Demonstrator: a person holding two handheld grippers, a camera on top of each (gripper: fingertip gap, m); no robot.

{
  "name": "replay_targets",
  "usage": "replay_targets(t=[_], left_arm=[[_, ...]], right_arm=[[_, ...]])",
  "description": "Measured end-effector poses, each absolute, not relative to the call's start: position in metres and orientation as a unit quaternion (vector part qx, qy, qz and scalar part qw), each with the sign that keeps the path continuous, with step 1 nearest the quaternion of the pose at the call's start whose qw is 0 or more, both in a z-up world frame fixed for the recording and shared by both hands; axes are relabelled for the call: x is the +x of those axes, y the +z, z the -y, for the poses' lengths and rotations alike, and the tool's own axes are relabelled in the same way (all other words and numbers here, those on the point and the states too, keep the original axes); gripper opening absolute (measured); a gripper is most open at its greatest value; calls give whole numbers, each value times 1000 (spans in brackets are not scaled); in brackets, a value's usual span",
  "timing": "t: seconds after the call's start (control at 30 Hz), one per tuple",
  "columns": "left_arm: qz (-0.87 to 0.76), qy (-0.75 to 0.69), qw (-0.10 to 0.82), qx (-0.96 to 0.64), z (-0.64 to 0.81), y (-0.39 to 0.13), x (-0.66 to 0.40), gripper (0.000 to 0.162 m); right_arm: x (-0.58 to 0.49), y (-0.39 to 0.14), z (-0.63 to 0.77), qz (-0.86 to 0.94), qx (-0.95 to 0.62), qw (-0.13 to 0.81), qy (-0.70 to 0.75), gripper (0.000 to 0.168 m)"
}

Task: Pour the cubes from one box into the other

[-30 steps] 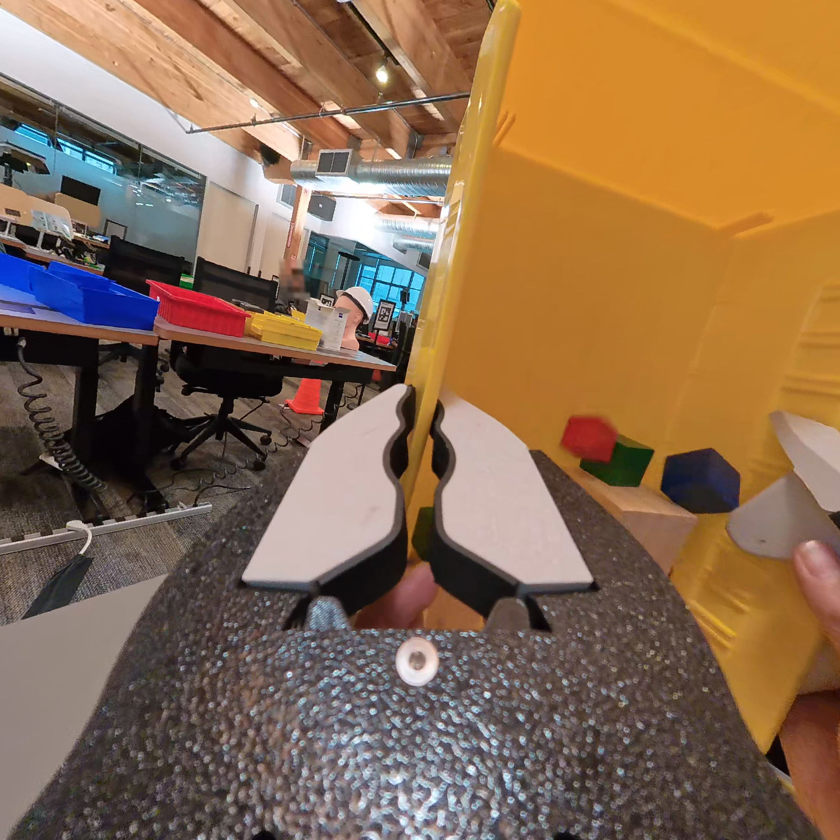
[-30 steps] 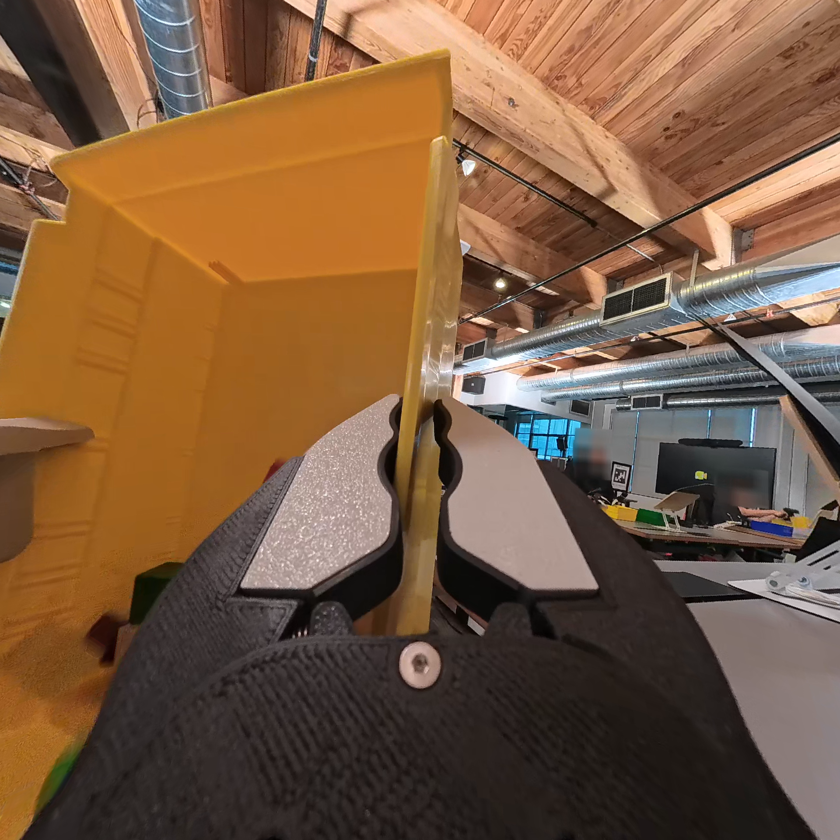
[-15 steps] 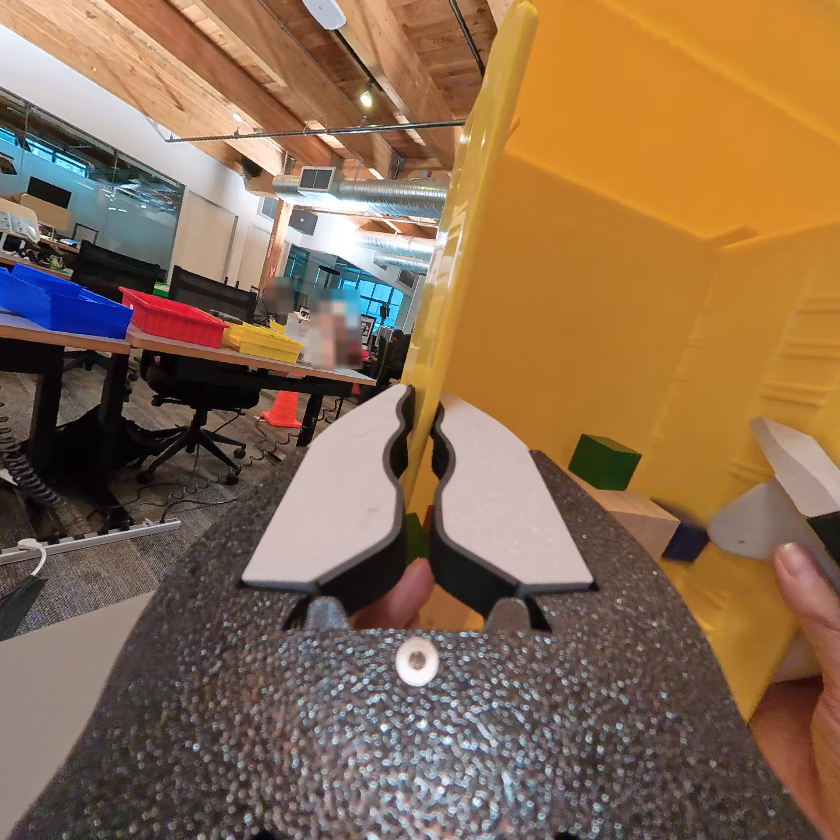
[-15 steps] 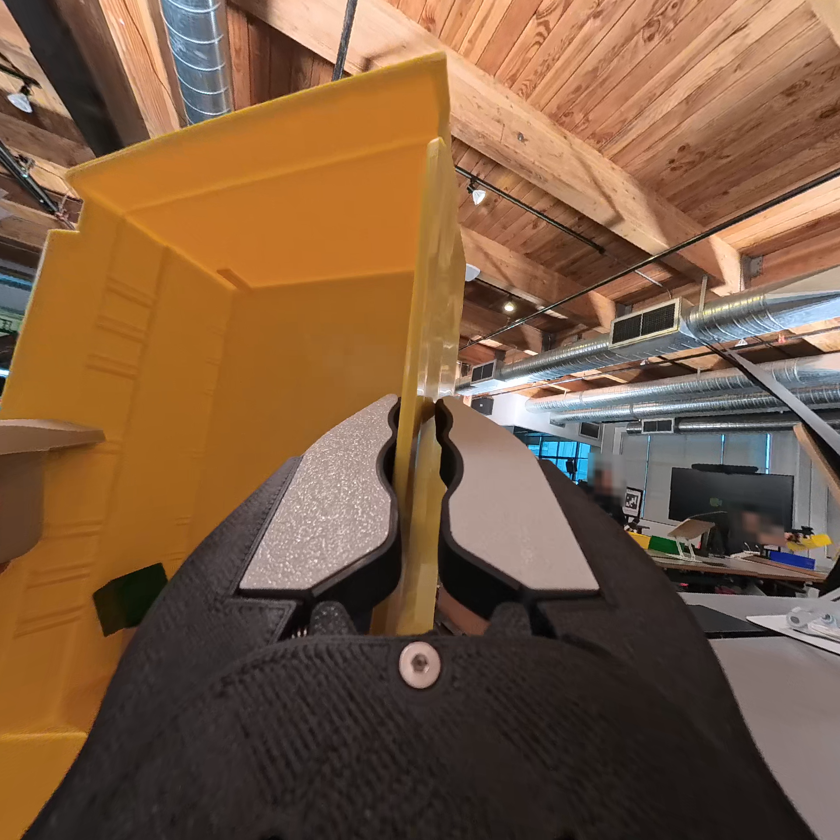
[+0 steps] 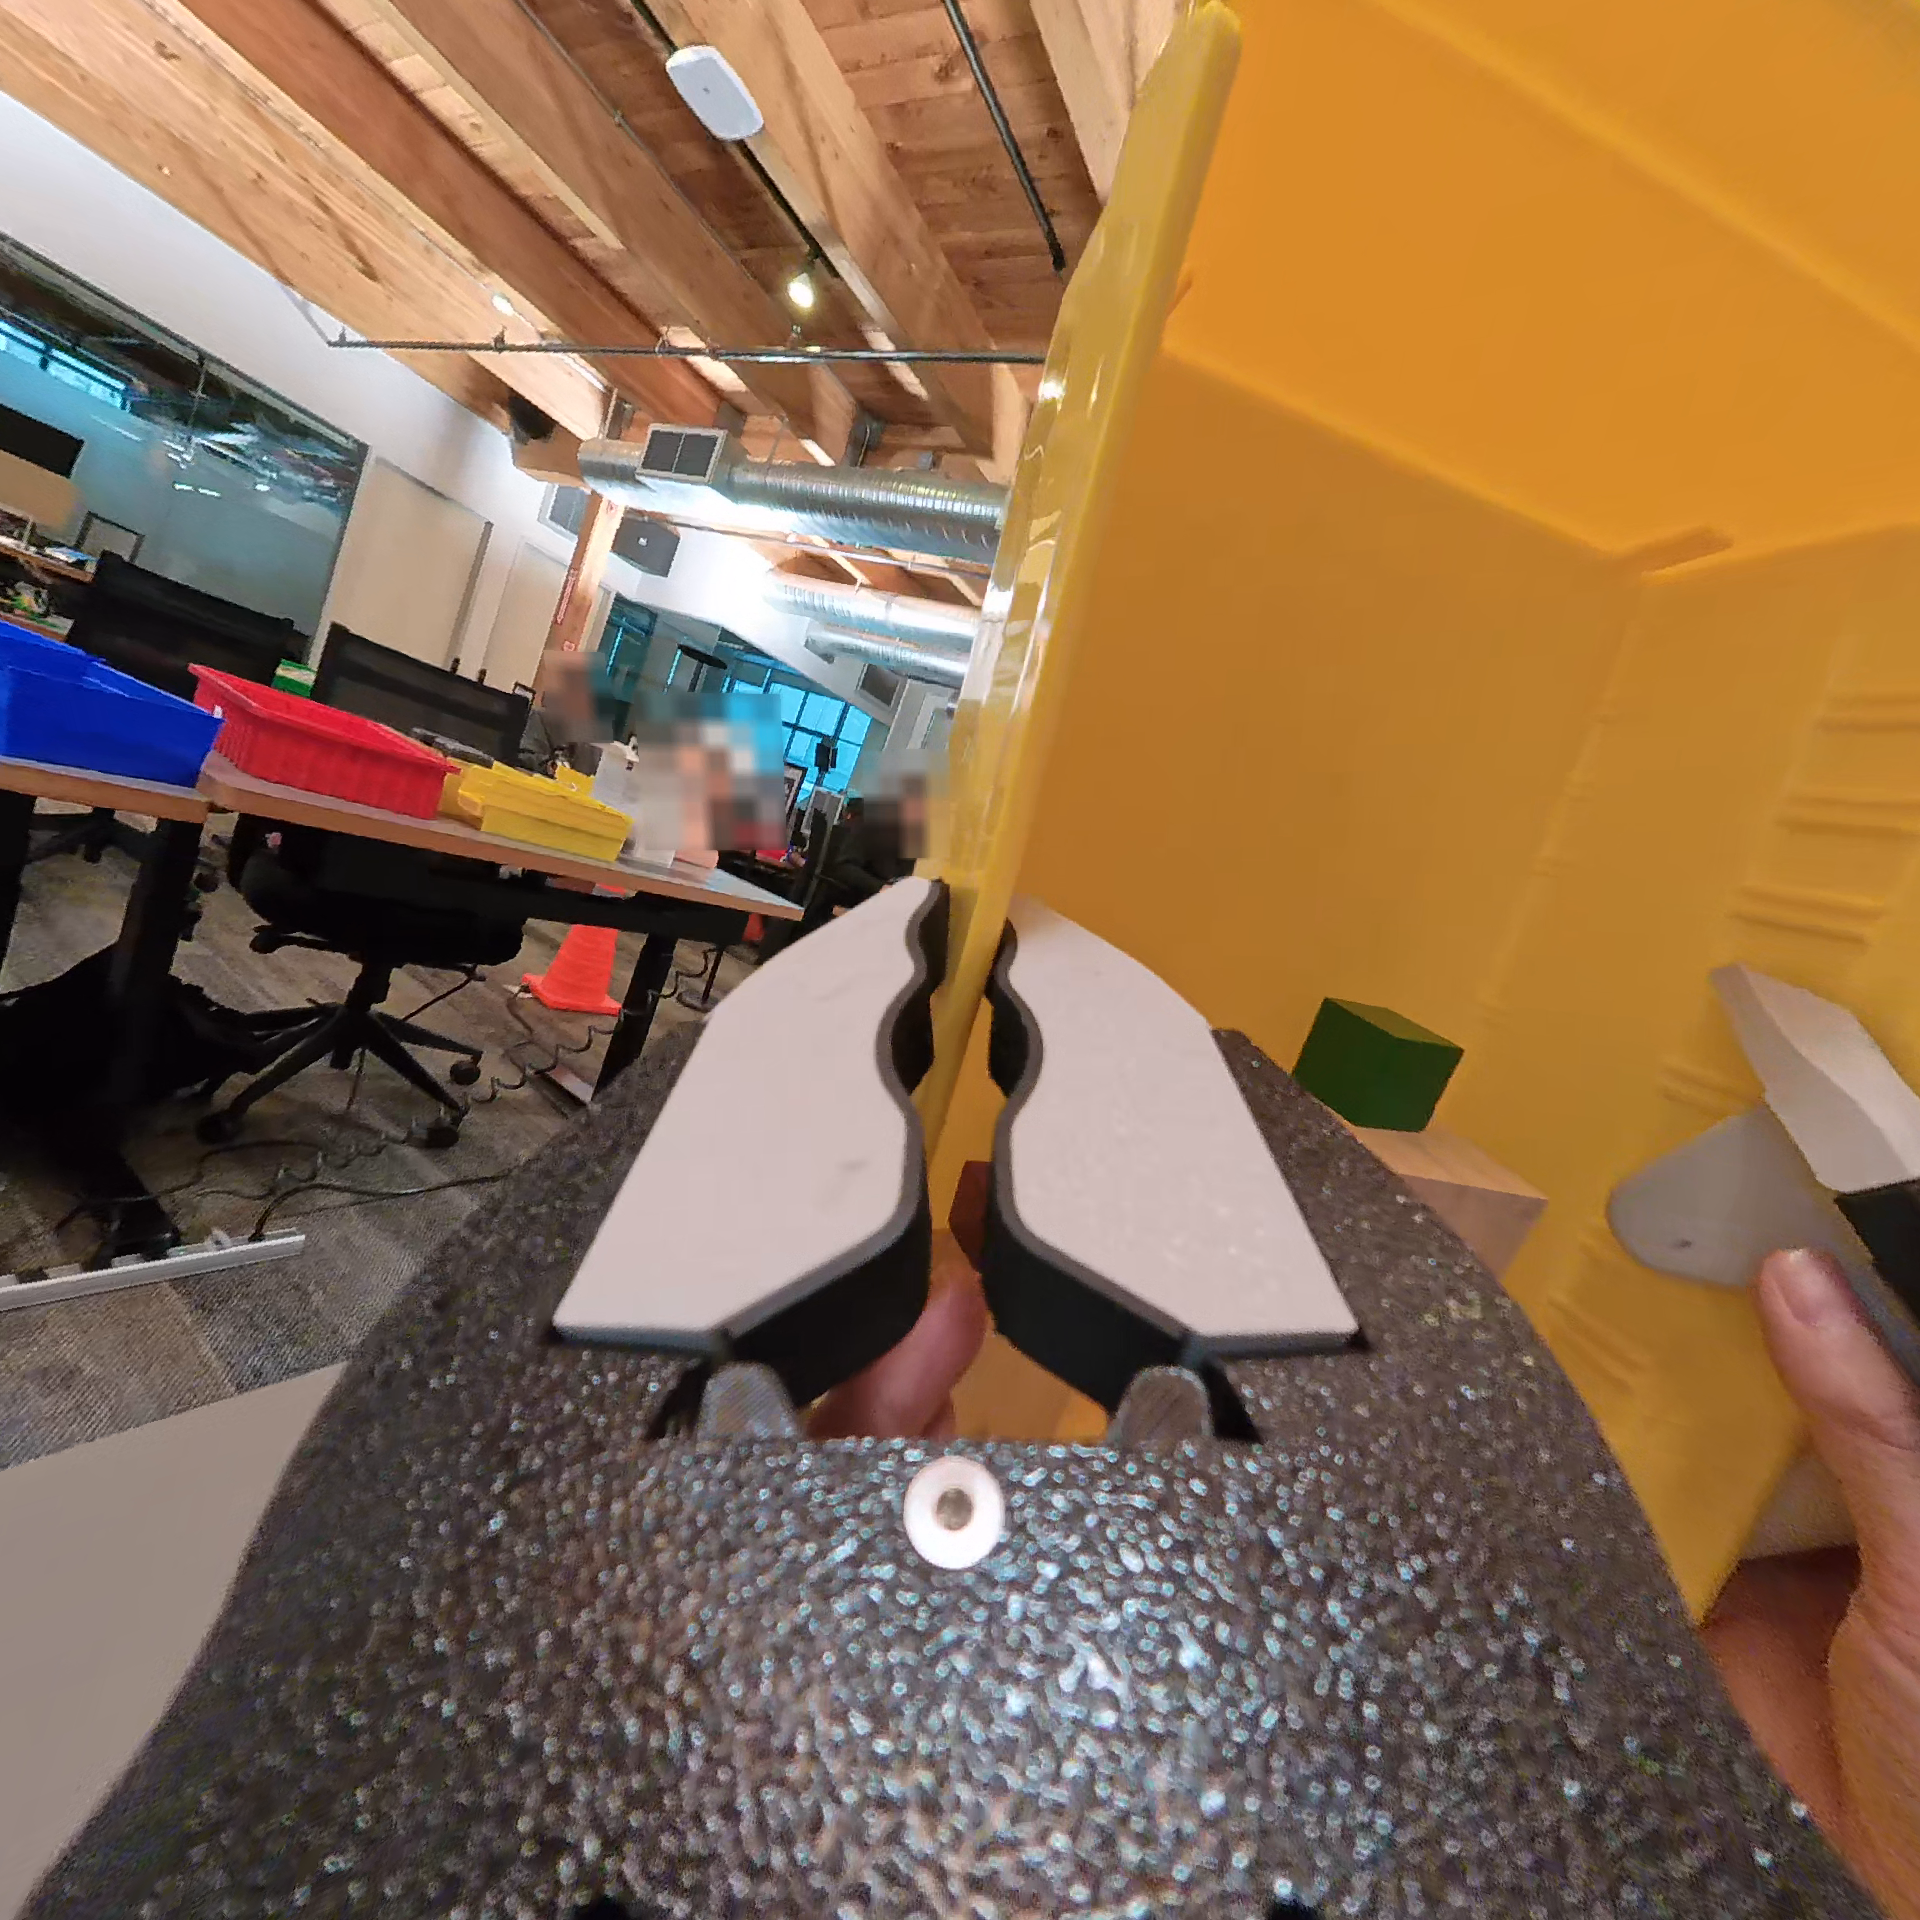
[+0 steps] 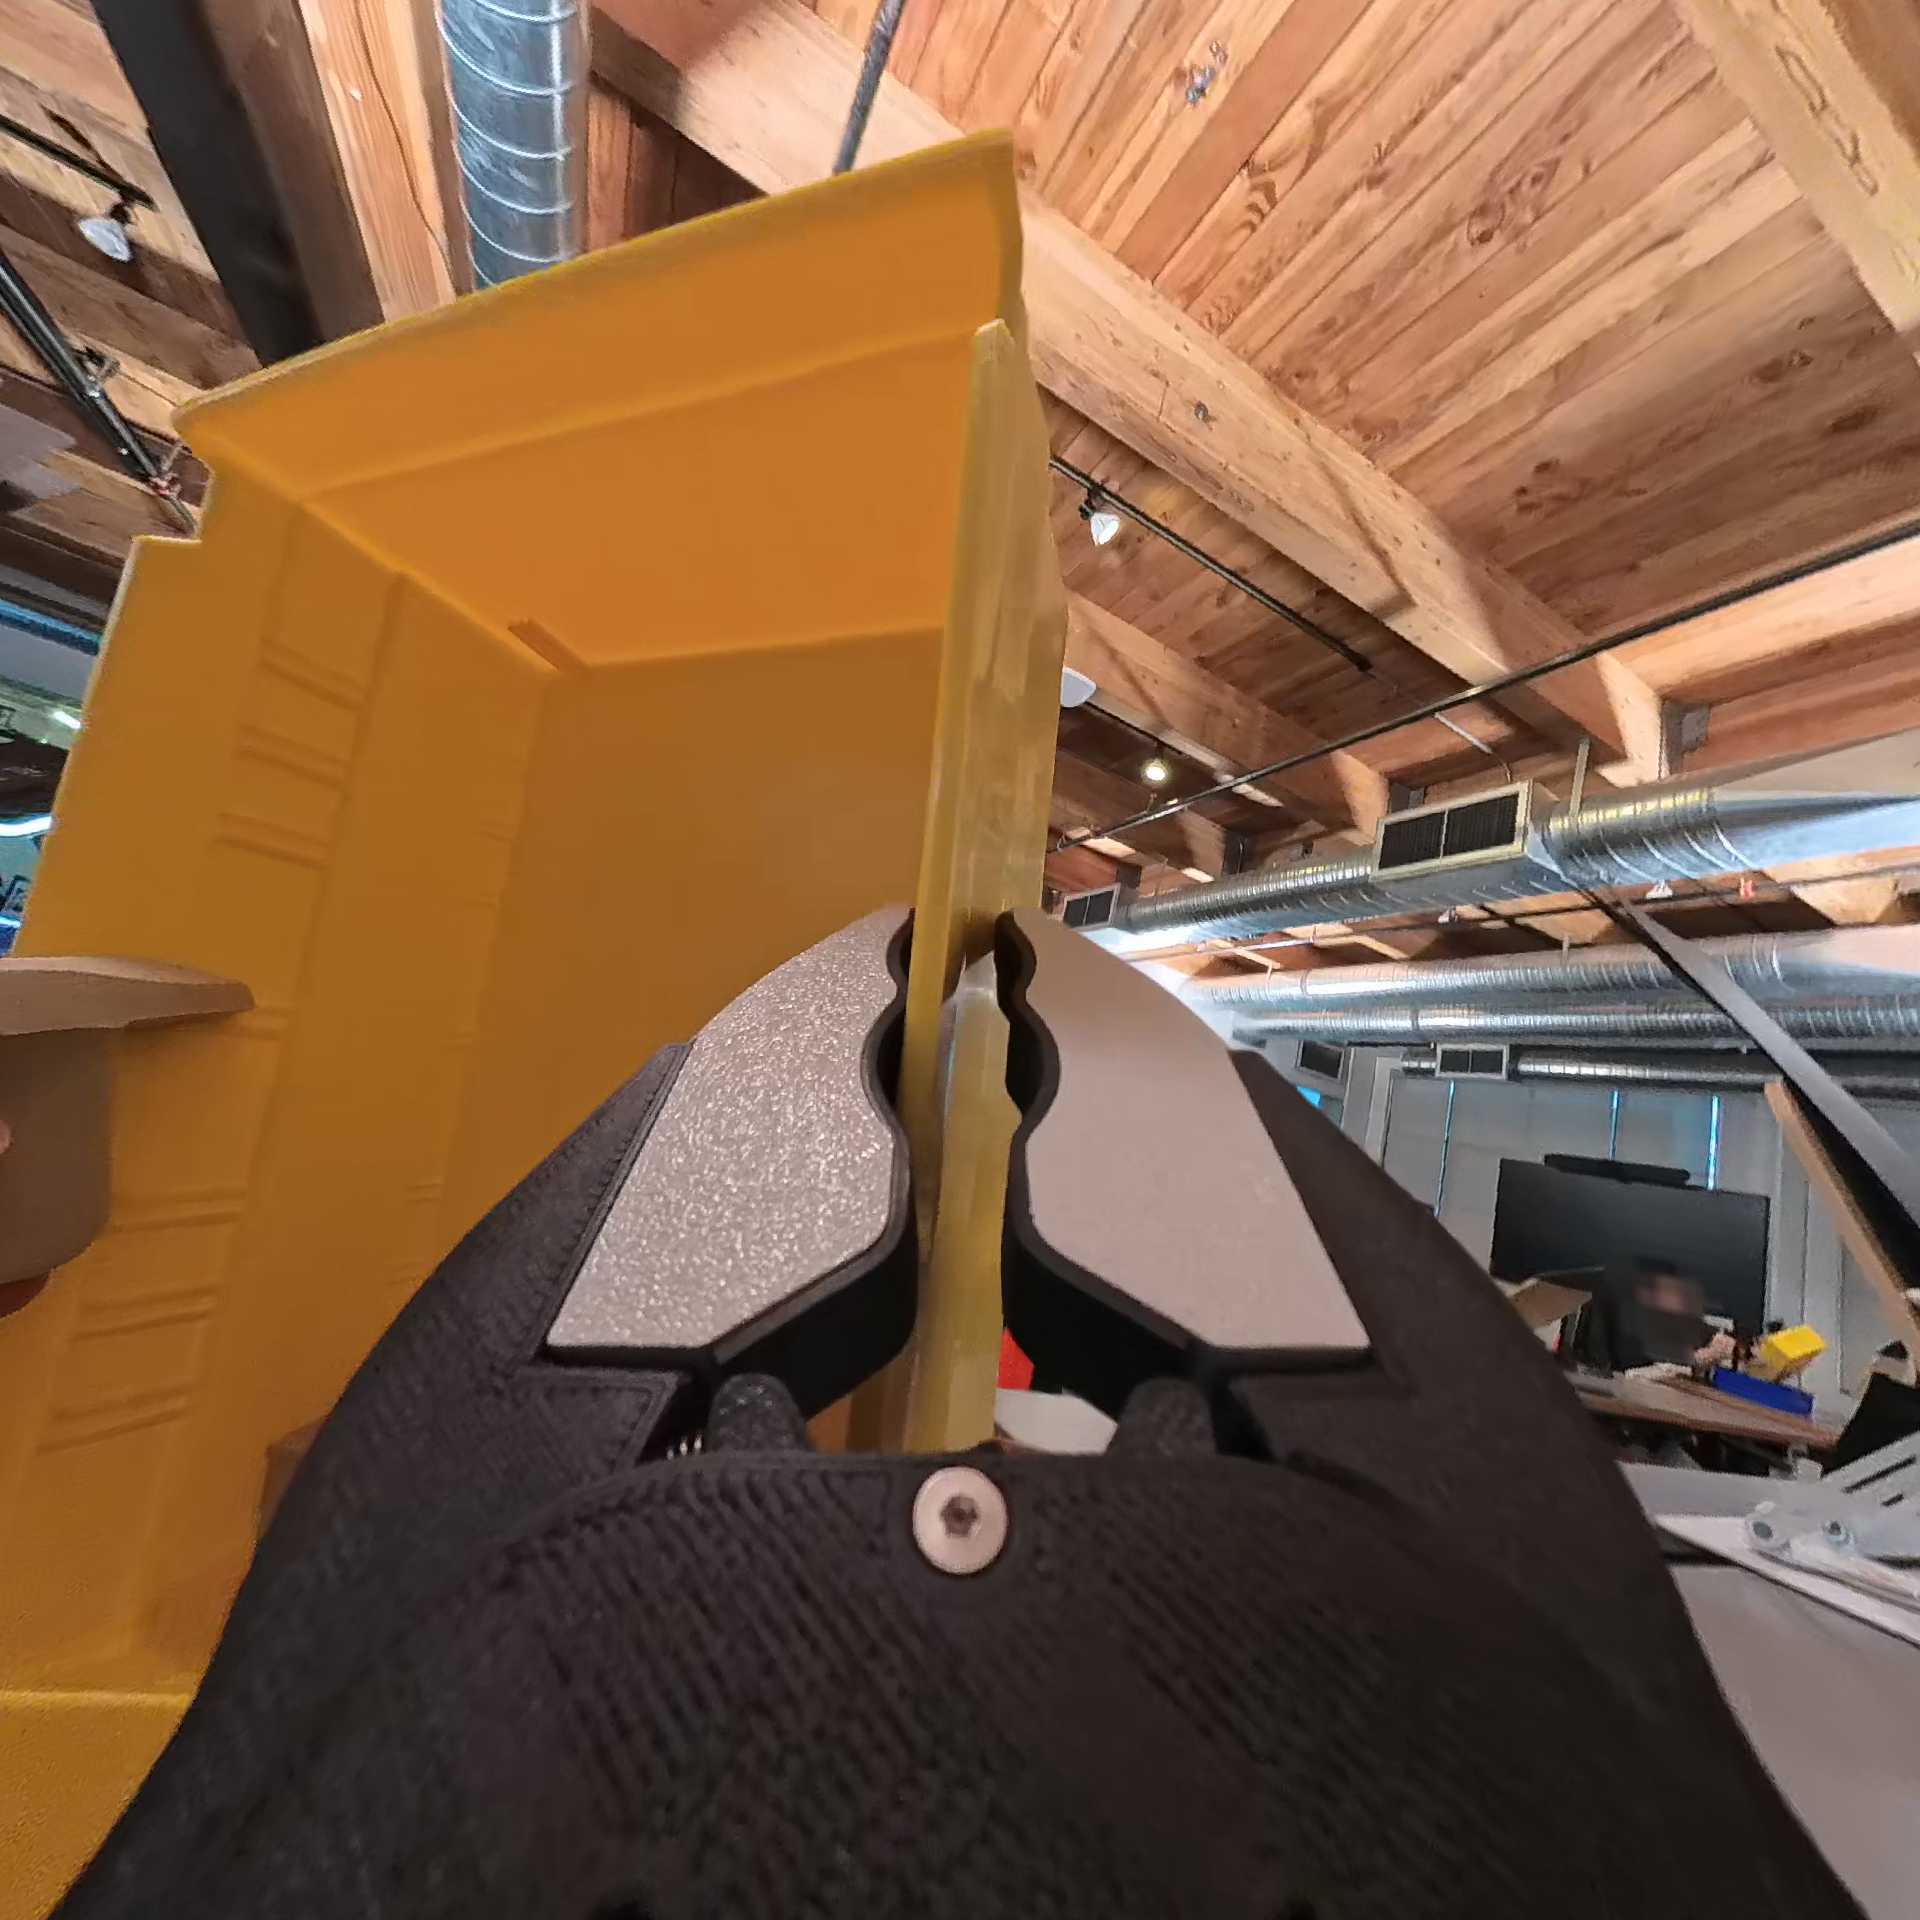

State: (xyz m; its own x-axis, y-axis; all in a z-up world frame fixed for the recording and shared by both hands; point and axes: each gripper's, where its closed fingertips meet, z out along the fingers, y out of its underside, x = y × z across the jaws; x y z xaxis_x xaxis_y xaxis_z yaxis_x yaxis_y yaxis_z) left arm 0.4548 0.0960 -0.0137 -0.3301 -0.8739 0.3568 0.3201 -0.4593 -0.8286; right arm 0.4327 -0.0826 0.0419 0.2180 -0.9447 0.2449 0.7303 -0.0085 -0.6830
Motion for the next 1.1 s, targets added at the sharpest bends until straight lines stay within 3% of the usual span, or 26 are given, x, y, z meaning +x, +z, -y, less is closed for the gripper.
replay_targets(t=[0.5,1.1], left_arm=[[-353,-718,404,-443,-101,-30,460,4],[-344,-740,411,-406,-93,-4,446,5]], right_arm=[[449,25,79,-166,-383,692,-590,13],[428,47,88,-139,-351,699,-607,13]])
